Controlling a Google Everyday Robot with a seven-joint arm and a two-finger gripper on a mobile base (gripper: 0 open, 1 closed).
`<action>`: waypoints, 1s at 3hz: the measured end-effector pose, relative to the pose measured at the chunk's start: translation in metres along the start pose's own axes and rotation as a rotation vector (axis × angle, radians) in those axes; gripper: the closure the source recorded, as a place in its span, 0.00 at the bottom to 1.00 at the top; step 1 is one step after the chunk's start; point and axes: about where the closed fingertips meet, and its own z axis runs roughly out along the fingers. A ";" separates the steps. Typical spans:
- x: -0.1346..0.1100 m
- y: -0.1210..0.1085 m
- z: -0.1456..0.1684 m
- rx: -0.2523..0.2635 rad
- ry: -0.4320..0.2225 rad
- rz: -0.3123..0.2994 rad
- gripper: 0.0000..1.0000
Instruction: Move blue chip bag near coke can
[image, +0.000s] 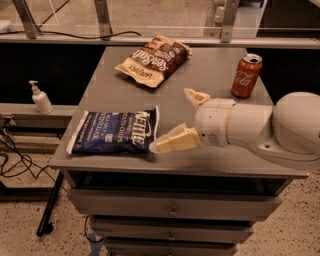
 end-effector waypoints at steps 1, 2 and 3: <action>0.011 0.010 0.031 -0.001 -0.028 0.048 0.00; 0.020 0.019 0.050 -0.012 -0.029 0.080 0.00; 0.026 0.024 0.059 -0.017 -0.030 0.096 0.18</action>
Offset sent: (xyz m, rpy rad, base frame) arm 0.0135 0.0561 -0.0604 0.0894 0.0945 -0.0157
